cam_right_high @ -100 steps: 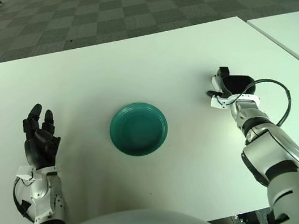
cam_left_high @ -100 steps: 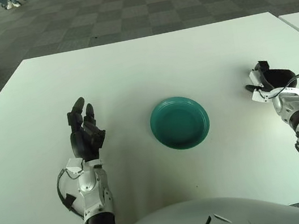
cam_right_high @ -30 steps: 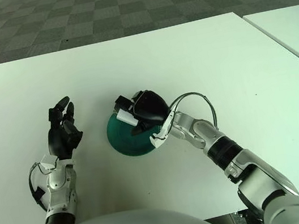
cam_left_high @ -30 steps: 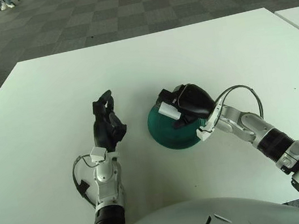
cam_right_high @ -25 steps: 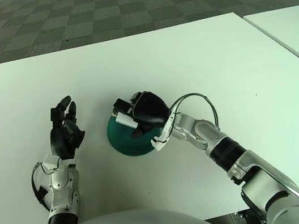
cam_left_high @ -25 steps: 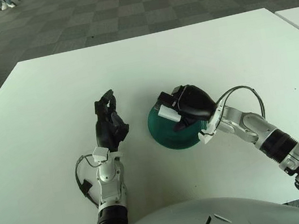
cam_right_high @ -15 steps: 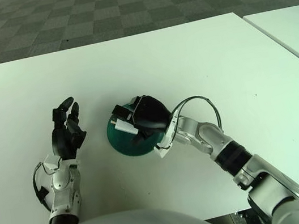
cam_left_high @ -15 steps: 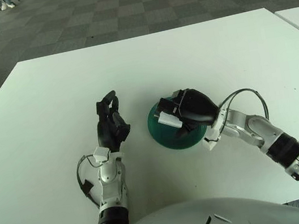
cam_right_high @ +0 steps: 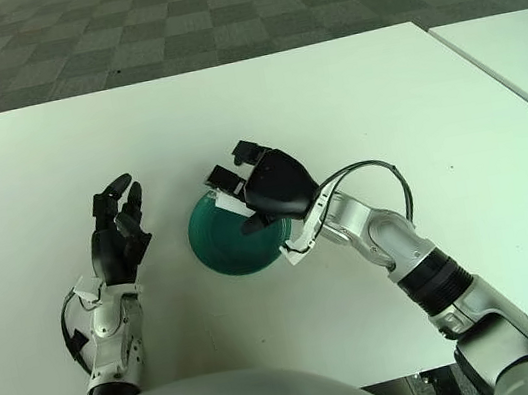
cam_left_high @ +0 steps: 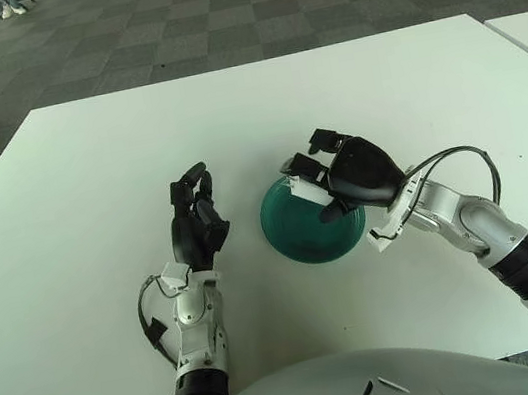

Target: Put the charger into the plate.

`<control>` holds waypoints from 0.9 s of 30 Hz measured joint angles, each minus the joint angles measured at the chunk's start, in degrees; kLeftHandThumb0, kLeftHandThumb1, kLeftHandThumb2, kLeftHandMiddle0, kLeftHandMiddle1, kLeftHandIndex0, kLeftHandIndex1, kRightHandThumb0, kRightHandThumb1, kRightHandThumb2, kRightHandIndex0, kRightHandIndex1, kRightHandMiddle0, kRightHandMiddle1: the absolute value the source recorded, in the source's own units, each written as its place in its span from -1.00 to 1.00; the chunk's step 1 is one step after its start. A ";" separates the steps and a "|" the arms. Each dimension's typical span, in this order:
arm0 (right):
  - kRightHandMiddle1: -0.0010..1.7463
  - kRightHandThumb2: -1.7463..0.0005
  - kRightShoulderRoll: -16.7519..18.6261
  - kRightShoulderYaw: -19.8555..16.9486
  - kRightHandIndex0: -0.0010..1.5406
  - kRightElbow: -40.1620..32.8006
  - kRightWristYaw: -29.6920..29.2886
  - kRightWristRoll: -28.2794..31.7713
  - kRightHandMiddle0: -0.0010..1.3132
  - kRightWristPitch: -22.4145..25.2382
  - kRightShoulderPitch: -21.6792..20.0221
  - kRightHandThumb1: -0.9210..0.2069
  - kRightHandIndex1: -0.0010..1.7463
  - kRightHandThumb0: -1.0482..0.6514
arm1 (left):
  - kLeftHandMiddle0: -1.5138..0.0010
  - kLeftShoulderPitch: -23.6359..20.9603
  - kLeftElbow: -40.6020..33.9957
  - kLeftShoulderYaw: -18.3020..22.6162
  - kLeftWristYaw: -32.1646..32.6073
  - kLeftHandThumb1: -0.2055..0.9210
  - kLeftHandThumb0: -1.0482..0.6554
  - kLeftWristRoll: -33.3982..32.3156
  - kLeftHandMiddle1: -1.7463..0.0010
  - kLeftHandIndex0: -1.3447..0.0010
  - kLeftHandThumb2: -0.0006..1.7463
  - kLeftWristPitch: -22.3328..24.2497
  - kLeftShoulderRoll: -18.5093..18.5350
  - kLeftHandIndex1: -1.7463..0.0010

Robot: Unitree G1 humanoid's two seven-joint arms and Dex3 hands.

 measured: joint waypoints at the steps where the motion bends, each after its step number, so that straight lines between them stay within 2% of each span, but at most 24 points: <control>1: -0.55 -0.19 0.02 -0.01 -0.82 -0.27 0.01 -0.07 -1.00 0.09 0.14 -1.00 -0.94 -0.85 | 0.60 0.00 0.00 -0.04 -0.12 1.00 -0.82 -0.05 1.00 1.00 0.03 0.00 0.00 -0.17; 19: -0.76 -0.14 0.16 -1.52 -0.87 -3.00 2.15 0.01 -1.00 0.90 1.49 -1.00 -0.99 -0.97 | 0.60 0.34 -0.34 -0.68 -0.33 1.00 -0.82 0.22 0.99 1.00 0.03 -0.18 0.01 -0.17; 27: -0.84 -0.11 0.16 -1.54 -0.95 -2.86 2.30 0.43 -1.00 0.48 1.50 -1.00 -1.00 -0.96 | 0.58 0.52 -0.48 -0.81 -0.33 1.00 -0.81 0.14 0.99 0.91 0.02 -0.25 0.01 -0.26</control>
